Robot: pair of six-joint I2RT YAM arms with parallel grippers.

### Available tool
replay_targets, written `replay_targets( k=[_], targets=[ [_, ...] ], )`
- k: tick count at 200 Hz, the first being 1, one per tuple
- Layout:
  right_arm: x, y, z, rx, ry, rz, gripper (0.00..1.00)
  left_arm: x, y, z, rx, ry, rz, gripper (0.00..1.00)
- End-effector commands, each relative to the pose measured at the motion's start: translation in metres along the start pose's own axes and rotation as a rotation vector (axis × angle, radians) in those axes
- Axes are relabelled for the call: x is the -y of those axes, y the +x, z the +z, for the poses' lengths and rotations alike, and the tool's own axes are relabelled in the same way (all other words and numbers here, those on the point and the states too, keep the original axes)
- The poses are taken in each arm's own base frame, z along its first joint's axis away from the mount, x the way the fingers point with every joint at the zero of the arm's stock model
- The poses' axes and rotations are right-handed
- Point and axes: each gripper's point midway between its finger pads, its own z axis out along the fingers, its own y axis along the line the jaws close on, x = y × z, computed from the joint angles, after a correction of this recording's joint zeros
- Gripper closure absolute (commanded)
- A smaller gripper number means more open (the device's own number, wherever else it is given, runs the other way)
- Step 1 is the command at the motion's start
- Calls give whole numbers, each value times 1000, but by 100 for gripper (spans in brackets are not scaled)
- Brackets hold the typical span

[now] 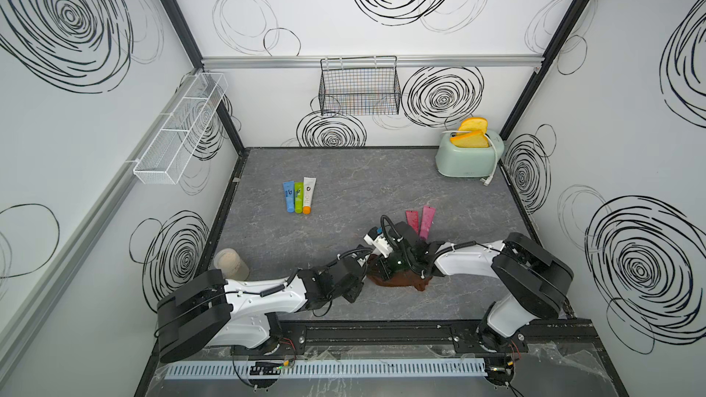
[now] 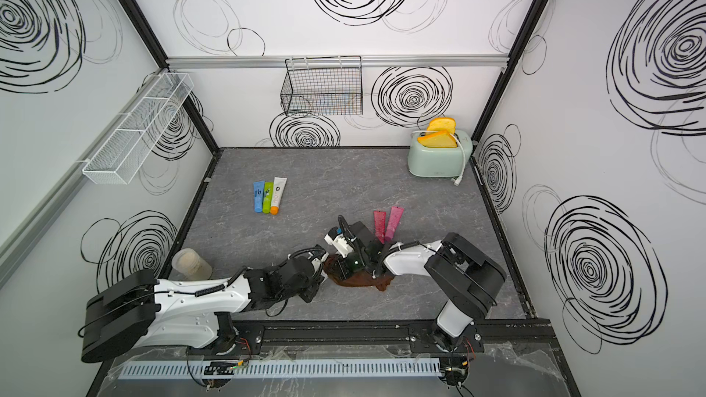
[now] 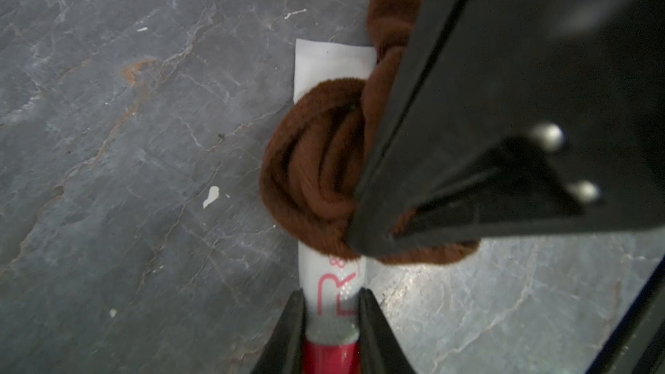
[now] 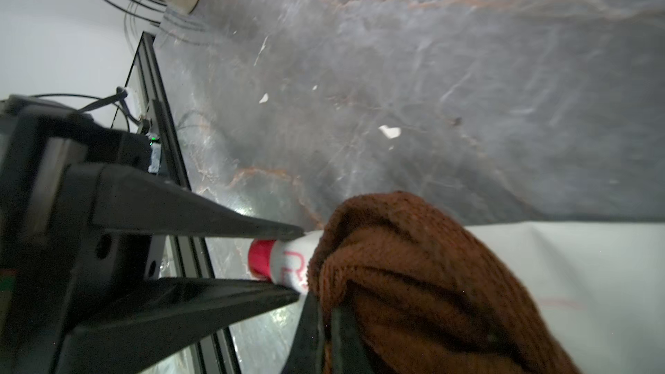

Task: Wipe the surface of the toothpaste tube
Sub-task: Wipe the dirt from the toothpaste tube.

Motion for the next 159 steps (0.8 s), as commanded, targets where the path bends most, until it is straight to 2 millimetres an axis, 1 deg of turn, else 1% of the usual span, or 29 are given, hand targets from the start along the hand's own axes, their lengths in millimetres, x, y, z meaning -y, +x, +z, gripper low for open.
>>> replay_targets(
  k=[1,21,33,43,55,63,74,96,136,147,159],
  targets=[
    [27,19,-1,-50,40,84,100,6,-20,-3,87,20,-5,100],
    [62,10,-20,-3,116,134,100,6,-20,-6,94,21,-7,100],
    [83,0,-33,37,173,155,100,6,-21,-6,97,23,-9,100],
    [94,-8,-41,64,189,168,100,6,-21,-6,98,23,-8,100],
    [96,-14,-41,70,177,176,100,6,-21,-5,93,22,-7,100],
    [91,-15,-37,66,141,175,100,7,-21,-5,91,23,-5,100],
    [78,-17,-31,58,91,162,100,7,-21,-4,87,25,-2,100],
    [57,-12,-17,19,60,120,100,8,-21,-3,86,27,1,100],
    [3,-5,-4,-13,-16,48,100,9,-22,-3,87,28,4,100],
    [-2,-3,0,-26,-8,36,100,8,-23,-2,87,25,6,100],
    [4,-1,2,-34,13,40,100,8,-23,-2,83,20,7,100]
  ],
)
